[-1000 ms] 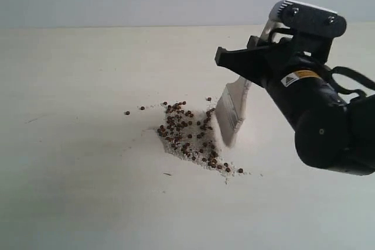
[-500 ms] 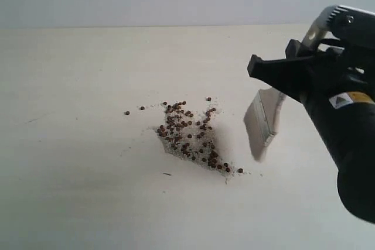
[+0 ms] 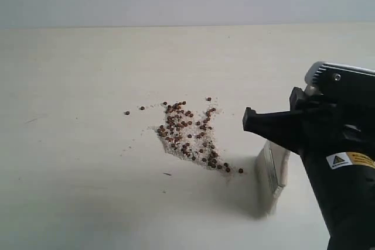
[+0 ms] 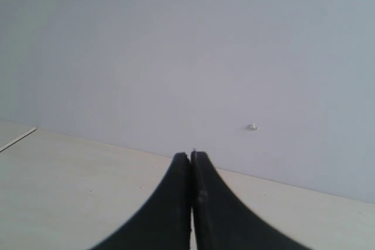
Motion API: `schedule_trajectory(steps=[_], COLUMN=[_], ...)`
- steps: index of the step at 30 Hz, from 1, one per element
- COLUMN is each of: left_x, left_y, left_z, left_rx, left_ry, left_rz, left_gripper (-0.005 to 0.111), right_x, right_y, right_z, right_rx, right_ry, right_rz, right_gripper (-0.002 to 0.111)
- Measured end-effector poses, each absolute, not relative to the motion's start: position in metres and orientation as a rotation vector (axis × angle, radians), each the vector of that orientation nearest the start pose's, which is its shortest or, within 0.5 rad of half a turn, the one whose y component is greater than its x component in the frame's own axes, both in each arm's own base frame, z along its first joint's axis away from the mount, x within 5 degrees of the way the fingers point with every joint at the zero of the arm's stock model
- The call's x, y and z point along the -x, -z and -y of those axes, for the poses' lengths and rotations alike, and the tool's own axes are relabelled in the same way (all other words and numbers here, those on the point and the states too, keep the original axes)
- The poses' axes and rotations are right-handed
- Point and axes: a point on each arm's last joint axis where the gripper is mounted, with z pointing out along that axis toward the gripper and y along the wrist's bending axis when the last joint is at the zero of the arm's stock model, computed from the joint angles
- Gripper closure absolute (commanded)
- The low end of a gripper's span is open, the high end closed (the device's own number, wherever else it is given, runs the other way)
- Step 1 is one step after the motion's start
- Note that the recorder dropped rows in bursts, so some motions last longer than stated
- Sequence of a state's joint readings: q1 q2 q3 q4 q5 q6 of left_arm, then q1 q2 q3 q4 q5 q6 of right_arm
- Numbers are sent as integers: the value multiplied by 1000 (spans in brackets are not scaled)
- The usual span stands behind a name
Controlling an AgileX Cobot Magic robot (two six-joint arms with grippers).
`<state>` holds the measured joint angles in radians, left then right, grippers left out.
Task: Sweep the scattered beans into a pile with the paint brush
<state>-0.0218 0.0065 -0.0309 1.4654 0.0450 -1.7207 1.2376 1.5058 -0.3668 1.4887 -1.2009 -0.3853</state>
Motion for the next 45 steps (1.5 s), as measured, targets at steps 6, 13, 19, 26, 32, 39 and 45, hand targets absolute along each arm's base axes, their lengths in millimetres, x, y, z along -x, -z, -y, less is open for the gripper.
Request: schedule_trajectory(steps=[6,13,19,26,32,39,45], left_x=[-55,-55,-55,-55,-55,-55,-55], left_y=[-223,-223,-223,-223,-223,-223,-223], left_z=[-3,-3,-3,-3,-3,-3,-3], left_rx=[207,207,207,207,207,207,207], left_ry=[193,193,193,193,193,193,193], left_rz=[-1452,-1452,-1452,-1452,-1452,-1452,-1452], left_gripper=[107,107,107,107,107,107,107], right_x=[-145,-144,-145,-151,-153,-159,-171], right_y=[-188,-201,-201,-165,-144,-133,-136], right_z=[-166,-159,-146,-156,-160,-172,-183], right_rx=[-93,-72,-78,-137,-281,-437,-522], right_ry=[-122,-52,84,86,15,-75,-99], right_rz=[-1775,-1783,-1833,-1820,-1774,-1751,-1729], right_gripper=[108,108,108,108,108,108,108])
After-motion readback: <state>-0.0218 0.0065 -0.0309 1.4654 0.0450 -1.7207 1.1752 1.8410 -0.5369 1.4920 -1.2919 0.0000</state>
